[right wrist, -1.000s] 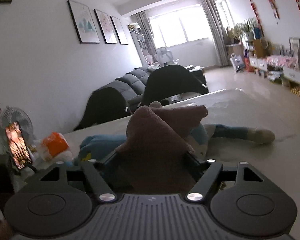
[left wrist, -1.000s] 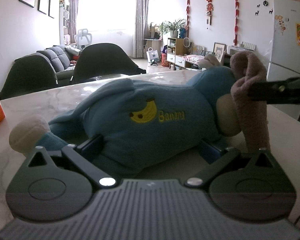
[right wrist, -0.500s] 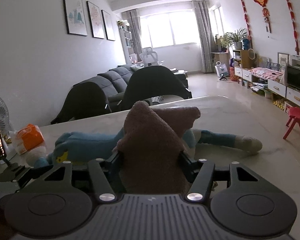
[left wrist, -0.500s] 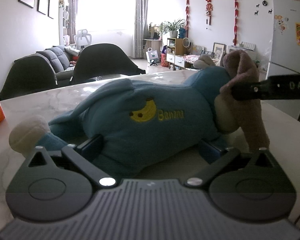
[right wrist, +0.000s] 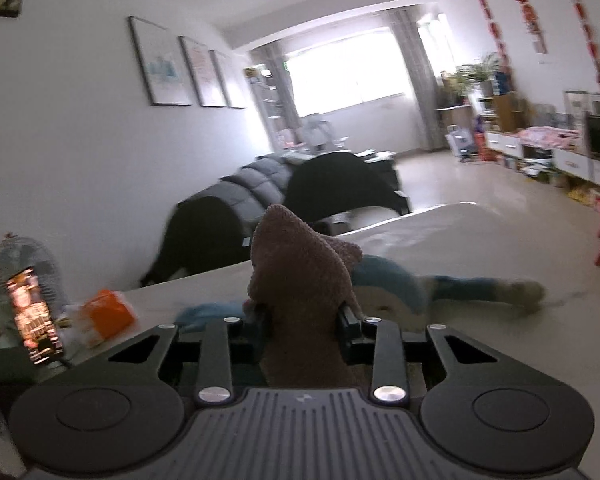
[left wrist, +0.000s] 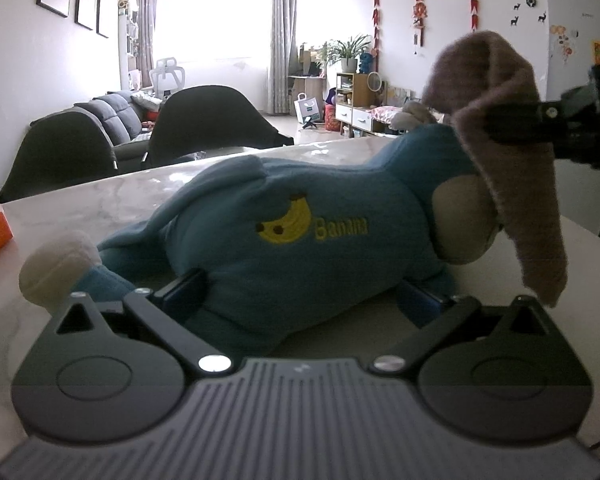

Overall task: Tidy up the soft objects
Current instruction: 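Wipe the blue plush head with the mauve towel in the right gripper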

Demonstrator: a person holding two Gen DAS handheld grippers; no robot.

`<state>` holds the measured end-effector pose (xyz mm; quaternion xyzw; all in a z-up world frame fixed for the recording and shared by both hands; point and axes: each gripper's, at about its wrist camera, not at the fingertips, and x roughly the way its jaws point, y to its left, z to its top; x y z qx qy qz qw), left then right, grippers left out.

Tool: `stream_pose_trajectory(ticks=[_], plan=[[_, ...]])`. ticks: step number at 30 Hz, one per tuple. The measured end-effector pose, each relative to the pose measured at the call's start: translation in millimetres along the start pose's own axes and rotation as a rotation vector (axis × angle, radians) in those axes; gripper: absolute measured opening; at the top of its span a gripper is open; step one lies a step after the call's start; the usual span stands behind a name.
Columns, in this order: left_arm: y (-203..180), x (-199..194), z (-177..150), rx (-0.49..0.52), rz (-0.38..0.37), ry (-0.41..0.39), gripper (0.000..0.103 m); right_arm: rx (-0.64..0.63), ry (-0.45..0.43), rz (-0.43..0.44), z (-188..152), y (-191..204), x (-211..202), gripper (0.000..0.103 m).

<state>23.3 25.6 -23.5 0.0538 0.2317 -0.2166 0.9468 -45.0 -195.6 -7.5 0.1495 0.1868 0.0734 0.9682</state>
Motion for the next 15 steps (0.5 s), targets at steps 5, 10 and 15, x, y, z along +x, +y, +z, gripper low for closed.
stream_pose_trajectory(ticks=[5,10,15], plan=[[1.6,-2.0,-0.4,-0.002,-0.007,-0.003,0.103,-0.004,0.041,-0.004,-7.6,1.2,15.2,0.036],[3.9,-3.3,-1.1,-0.016,-0.019,-0.008,0.103,0.001,0.026,-0.056,-6.2,-7.9,9.6,0.036],[3.8,-1.5,-0.7,-0.029,-0.029,-0.012,0.103,0.055,0.030,-0.159,-7.2,-32.4,6.4,0.036]])
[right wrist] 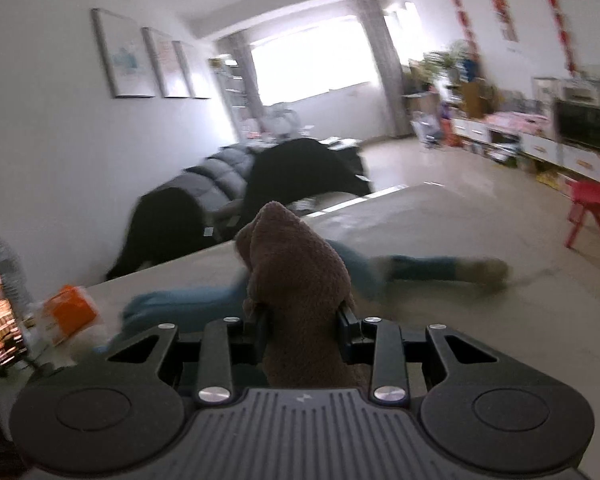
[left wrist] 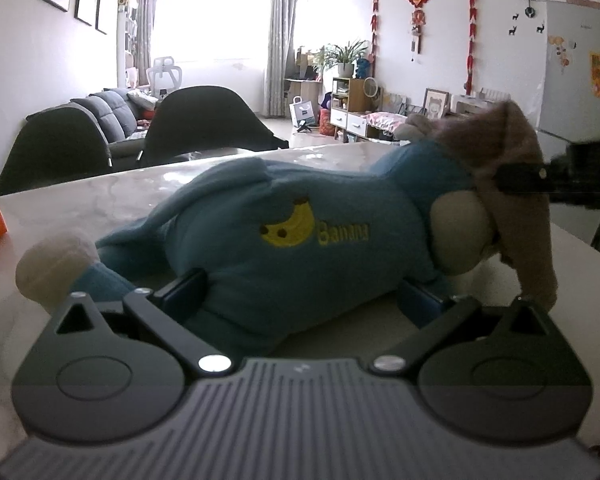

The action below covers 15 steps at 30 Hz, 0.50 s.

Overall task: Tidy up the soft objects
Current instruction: 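Wipe the blue plush head with the mauve towel in the right gripper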

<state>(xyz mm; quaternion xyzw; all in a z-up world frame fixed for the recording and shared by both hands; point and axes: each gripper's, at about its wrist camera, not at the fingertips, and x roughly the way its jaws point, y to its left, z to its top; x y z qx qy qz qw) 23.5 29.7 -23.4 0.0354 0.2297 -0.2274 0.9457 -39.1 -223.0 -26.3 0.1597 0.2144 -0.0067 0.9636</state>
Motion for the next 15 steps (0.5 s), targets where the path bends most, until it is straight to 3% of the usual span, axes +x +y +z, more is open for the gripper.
stream_pose_trajectory(ticks=[6,11,15], plan=[[1.7,1.8,0.0,-0.006,-0.003,-0.001,0.103,0.021,-0.013,-0.005,1.1,-4.1,-9.4,0.036],[0.2,3.1,-0.1,-0.003,0.000,0.000,0.103,-0.063,-0.032,0.124,4.9,30.4,-17.8,0.036],[-1.6,4.6,0.7,0.001,0.003,0.001,0.103,-0.101,0.011,0.195,2.2,50.9,-4.7,0.036]])
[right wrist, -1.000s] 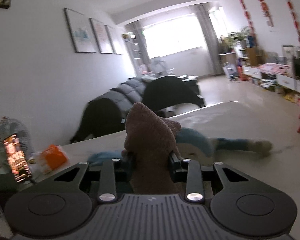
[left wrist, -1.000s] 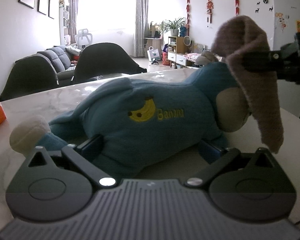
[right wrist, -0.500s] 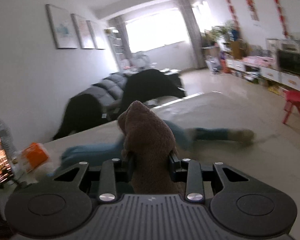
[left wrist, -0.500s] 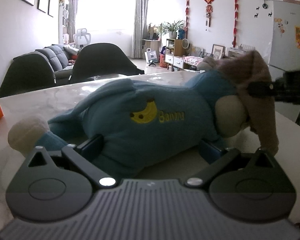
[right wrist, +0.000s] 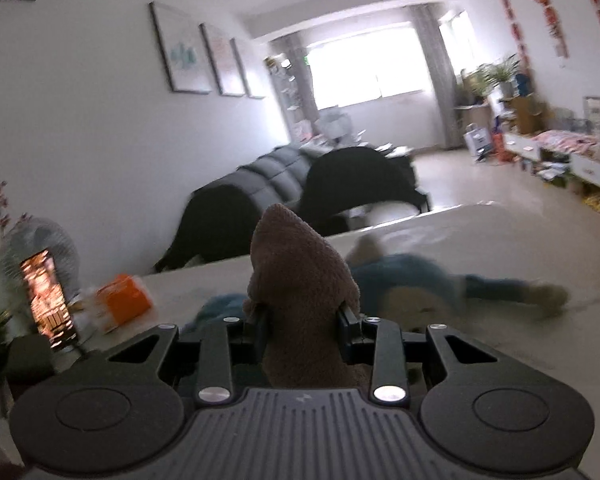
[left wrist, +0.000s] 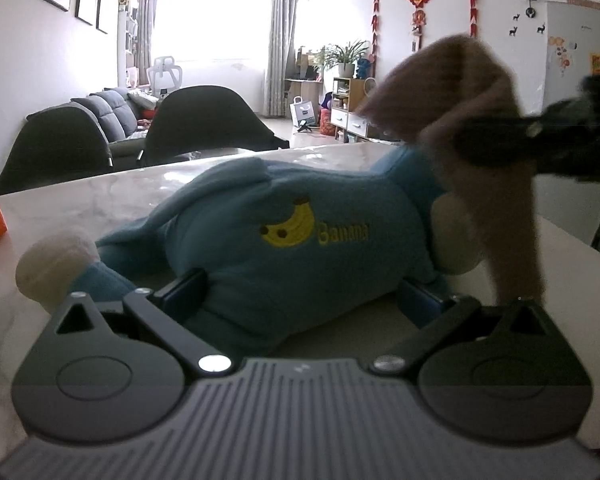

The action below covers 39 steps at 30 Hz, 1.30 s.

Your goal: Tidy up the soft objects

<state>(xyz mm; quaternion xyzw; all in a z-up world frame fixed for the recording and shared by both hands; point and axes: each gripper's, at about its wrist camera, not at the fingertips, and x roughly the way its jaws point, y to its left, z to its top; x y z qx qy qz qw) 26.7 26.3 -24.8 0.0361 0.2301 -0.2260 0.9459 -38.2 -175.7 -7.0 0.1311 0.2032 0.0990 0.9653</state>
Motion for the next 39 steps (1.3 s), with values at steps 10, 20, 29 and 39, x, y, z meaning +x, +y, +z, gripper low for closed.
stream_pose_trajectory(ticks=[10,20,29,39], plan=[[22.6,-22.2,-3.8,-0.042,-0.095,-0.040,0.099,0.074,0.101,0.119,10.7,-15.6,28.4,0.037],[48.1,-41.8,8.8,-0.196,-0.149,-0.116,0.070,0.107,0.198,0.242,22.8,-1.0,65.6,0.038],[38.4,-47.4,21.3,-0.136,-0.090,-0.161,0.056,0.181,0.262,0.387,35.7,12.5,83.5,0.038],[43.6,-38.3,20.6,-0.151,-0.064,-0.153,0.050,0.400,0.357,0.553,28.0,0.5,103.2,0.039]])
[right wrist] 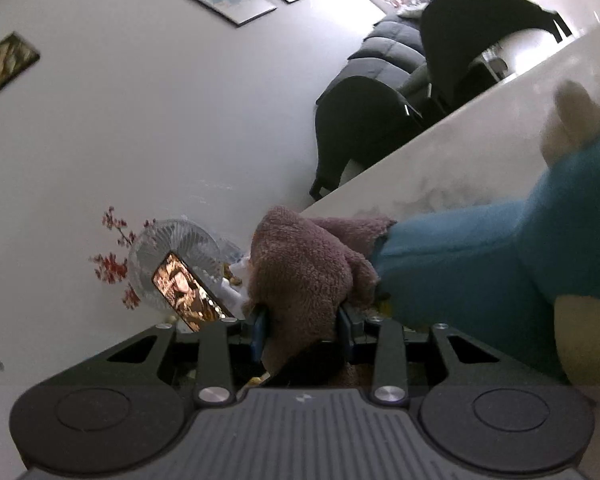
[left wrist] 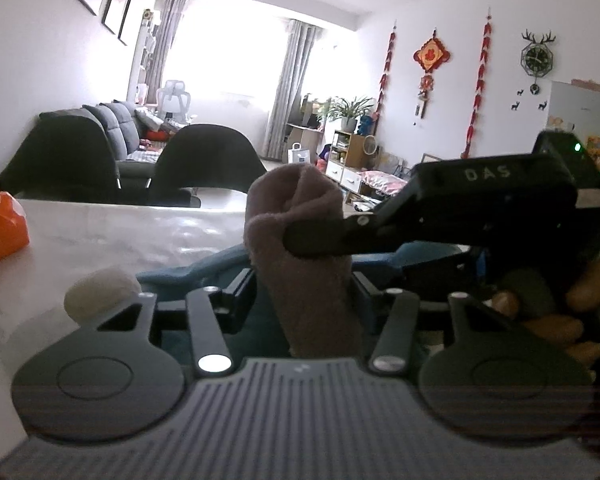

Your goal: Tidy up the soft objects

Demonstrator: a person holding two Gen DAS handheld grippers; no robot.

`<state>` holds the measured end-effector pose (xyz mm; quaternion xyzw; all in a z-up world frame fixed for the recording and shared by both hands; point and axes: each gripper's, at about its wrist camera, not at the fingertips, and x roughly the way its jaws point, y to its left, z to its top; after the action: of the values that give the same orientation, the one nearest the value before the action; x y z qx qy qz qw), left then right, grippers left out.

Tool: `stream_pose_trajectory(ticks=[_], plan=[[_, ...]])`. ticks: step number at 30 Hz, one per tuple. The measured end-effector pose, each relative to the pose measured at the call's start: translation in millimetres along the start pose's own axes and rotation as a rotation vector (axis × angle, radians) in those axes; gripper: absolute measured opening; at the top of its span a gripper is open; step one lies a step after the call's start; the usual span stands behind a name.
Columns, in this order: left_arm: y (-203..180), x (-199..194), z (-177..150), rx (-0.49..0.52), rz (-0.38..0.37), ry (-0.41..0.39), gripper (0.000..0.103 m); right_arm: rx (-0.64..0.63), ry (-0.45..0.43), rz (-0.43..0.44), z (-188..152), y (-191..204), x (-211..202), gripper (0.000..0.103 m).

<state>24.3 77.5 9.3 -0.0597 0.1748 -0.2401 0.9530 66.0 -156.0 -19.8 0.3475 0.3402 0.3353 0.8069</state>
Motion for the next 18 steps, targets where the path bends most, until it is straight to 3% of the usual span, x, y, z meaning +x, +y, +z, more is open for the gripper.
stream_pose_trajectory(ticks=[4,10,14,18], plan=[[6.6,2.5,-1.7,-0.041,-0.042,-0.006,0.046,0.124,-0.006,0.068,2.1,-18.6,-3.6,0.039],[20.8,6.6,-6.9,-0.153,-0.128,-0.007,0.033,0.283,-0.015,0.153,4.1,-42.8,-9.5,0.040],[22.4,4.4,-6.4,-0.174,-0.122,-0.002,0.022,0.286,-0.033,0.152,1.5,-42.0,-14.9,0.047],[27.5,0.1,-4.2,-0.211,-0.074,-0.003,0.019,0.225,-0.062,0.104,-2.5,-30.0,-25.2,0.050]])
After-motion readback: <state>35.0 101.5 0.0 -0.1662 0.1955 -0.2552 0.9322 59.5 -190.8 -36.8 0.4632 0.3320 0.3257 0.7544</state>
